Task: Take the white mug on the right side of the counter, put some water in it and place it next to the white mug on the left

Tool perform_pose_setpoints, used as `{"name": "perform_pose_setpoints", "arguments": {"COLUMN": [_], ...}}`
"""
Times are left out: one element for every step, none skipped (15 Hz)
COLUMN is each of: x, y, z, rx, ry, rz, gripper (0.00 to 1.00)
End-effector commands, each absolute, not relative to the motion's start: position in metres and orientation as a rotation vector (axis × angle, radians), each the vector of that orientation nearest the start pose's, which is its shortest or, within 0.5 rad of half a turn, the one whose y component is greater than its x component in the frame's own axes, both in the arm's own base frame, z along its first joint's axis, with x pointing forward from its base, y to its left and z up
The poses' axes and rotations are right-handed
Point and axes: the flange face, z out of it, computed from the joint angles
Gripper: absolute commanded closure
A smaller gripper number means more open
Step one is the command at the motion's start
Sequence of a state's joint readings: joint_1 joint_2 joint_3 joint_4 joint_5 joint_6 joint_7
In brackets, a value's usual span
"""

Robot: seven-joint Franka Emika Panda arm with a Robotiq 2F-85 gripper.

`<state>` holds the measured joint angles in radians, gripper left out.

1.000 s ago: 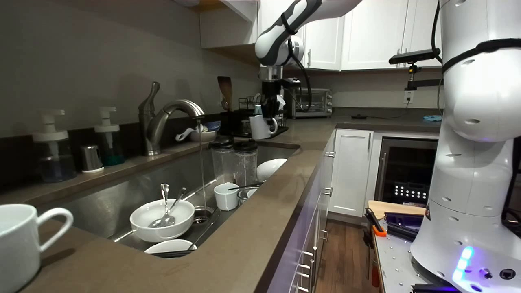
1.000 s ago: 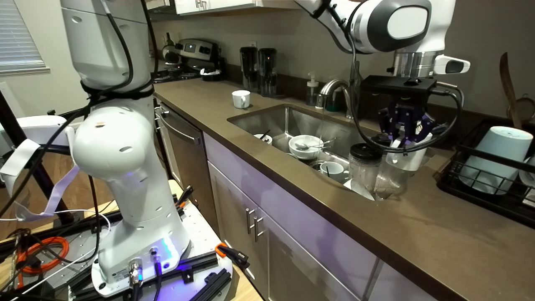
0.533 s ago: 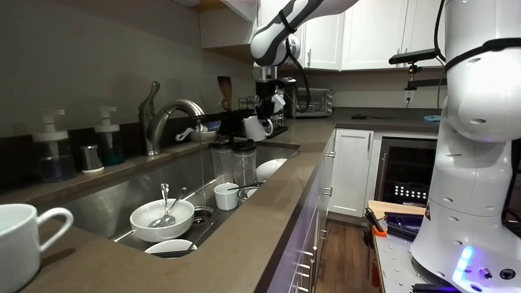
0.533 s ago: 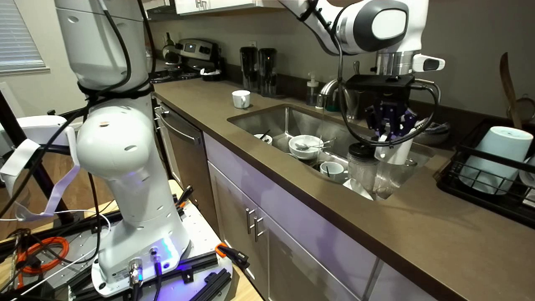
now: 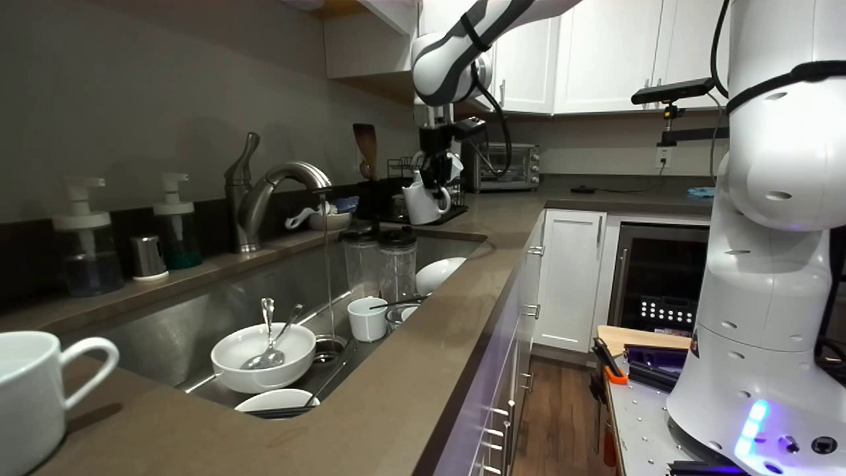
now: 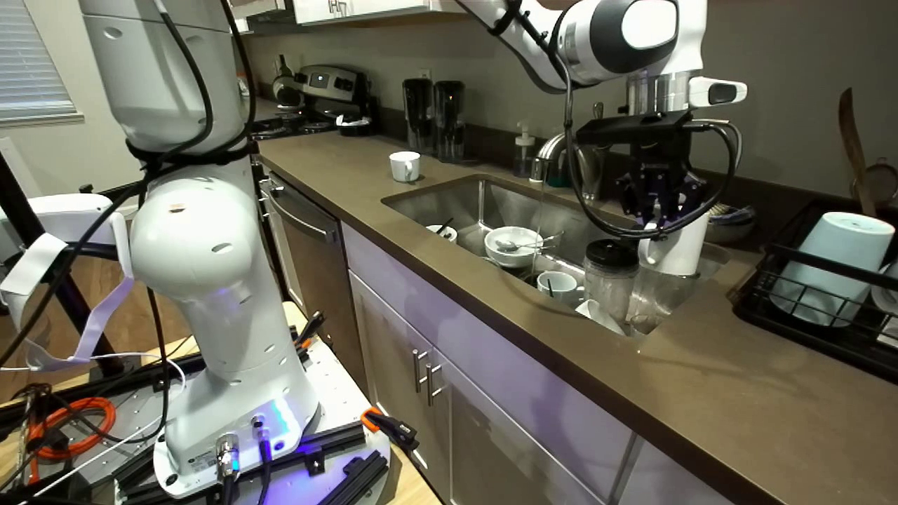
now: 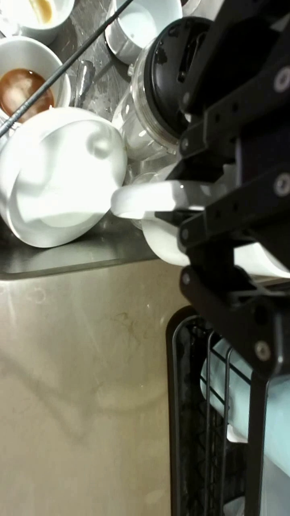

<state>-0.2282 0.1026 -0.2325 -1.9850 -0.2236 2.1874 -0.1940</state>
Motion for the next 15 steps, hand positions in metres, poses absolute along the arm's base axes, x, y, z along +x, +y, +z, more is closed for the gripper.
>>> {"name": "perform_pose_setpoints", "arguments": {"x": [0.515, 0.515, 0.516, 0.521, 0.521, 0.521, 0.521, 0.521, 0.521, 0.521, 0.521, 0.521, 0.521, 0.521, 0.521], "y": [-0.268, -0.266, -0.263, -0.27, -0.269, -0.268, -0.267, -0.267, -0.267, -0.267, -0.267, -0.267, -0.267, -0.267, -0.267], "z": [0.445, 0.448, 0.451, 0.434, 0.437, 0.439, 0.441, 0.441, 0.441, 0.441, 0.441, 0.441, 0.441, 0.441, 0.441], "rx": [-3.393, -3.396, -3.398, -3.371, -3.372, -3.372, -3.373, -3.373, -3.373, -3.373, -3.373, -3.373, -3.373, -3.373, -3.373], "ry": [0.266, 0.256, 0.243, 0.255, 0.252, 0.25, 0.249, 0.249, 0.249, 0.249, 0.249, 0.249, 0.249, 0.249, 0.249], "rz": [-0.092, -0.098, -0.105, -0.064, -0.073, -0.08, -0.084, -0.085, -0.085, -0.085, -0.085, -0.085, -0.085, -0.085, -0.084], "gripper": [0.94, 0.94, 0.94, 0.9, 0.9, 0.9, 0.9, 0.9, 0.9, 0.9, 0.9, 0.9, 0.9, 0.9, 0.9]}}
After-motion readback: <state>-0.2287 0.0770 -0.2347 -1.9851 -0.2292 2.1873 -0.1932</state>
